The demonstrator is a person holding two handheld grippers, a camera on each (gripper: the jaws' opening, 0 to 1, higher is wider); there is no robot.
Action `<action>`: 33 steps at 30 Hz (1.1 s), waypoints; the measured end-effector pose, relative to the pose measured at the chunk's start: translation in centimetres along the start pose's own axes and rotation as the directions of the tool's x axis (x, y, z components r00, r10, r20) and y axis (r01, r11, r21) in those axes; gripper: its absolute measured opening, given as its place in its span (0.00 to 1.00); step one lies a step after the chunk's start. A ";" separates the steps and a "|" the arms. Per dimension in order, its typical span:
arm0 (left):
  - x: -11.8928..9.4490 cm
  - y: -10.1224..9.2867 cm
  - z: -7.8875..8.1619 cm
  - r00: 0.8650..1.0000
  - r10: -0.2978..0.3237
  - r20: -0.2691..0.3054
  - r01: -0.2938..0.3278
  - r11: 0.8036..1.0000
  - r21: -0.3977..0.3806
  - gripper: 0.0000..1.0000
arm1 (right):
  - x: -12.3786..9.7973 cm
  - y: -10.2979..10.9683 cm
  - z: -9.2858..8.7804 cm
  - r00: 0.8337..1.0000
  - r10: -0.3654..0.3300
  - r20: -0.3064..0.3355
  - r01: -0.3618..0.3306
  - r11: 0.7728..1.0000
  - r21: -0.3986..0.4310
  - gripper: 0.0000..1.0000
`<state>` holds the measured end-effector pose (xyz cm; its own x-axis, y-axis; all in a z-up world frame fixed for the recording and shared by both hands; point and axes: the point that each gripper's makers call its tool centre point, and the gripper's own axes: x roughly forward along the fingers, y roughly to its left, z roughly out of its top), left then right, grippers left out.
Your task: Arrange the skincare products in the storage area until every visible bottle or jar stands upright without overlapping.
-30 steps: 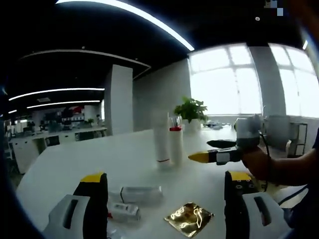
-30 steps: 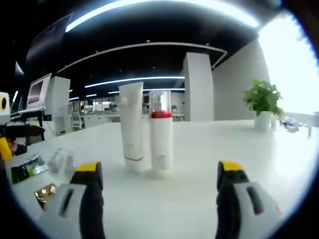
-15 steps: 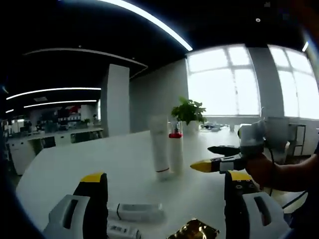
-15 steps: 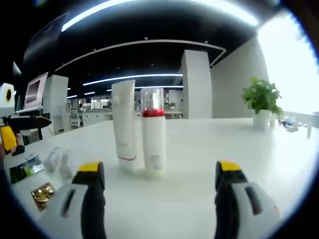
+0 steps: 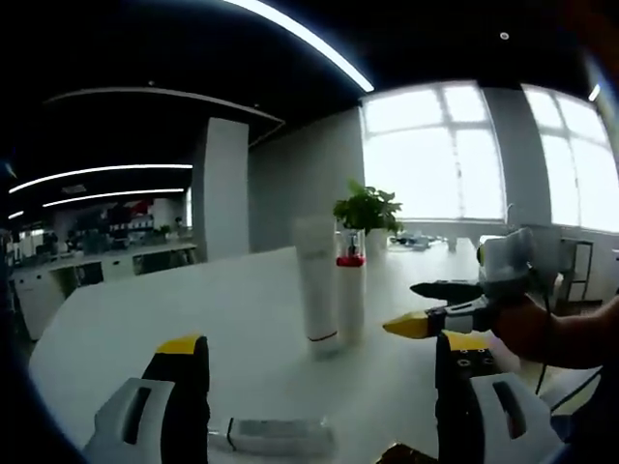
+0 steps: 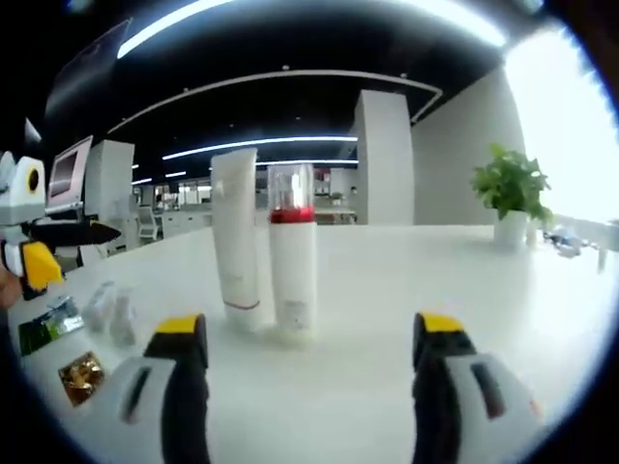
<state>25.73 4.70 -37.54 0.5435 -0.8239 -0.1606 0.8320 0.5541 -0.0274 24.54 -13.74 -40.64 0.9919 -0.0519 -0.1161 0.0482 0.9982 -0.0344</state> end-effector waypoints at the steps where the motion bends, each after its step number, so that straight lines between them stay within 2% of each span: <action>1: 0.2 -0.1 0.0 1.000 -0.002 -0.002 0.002 1.000 0.002 0.99 | 0.1 0.0 0.0 1.000 0.002 -0.001 -0.002 1.000 -0.003 0.87; 11: 1.7 0.1 0.0 0.999 -0.002 -0.033 0.003 1.000 0.010 0.99 | 0.7 -0.5 0.1 1.000 0.006 -0.020 -0.006 1.000 -0.003 0.86; 15: 2.3 0.0 0.5 1.000 -0.010 -0.028 0.010 1.000 0.006 0.99 | 0.9 -0.8 0.3 1.000 0.009 -0.022 -0.009 1.000 -0.012 0.84; 20: 3.8 -0.1 0.6 0.998 -0.035 -0.054 0.036 0.999 0.022 0.98 | 1.1 -0.5 0.0 0.999 0.029 -0.035 -0.030 0.999 -0.016 0.80; 23: 4.7 -0.1 0.7 0.997 -0.057 -0.053 0.058 0.998 0.027 0.95 | 1.2 -0.3 -0.2 0.998 0.043 -0.046 -0.043 0.999 -0.016 0.78; 25: 5.8 0.8 1.0 0.995 -0.078 -0.053 0.080 0.997 0.023 0.94 | 1.3 -0.1 -0.5 0.997 0.054 -0.057 -0.056 0.998 -0.026 0.77; 33: 7.5 0.8 0.7 0.990 -0.130 -0.050 0.130 0.991 0.011 0.93 | 1.8 0.0 -0.7 0.995 0.069 -0.077 -0.075 0.995 -0.073 0.77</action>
<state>30.57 -1.09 -38.13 0.4248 -0.8818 -0.2048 0.8969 0.4407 -0.0372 26.26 -13.84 -41.57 0.9809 0.0153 -0.1941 -0.0348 0.9946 -0.0976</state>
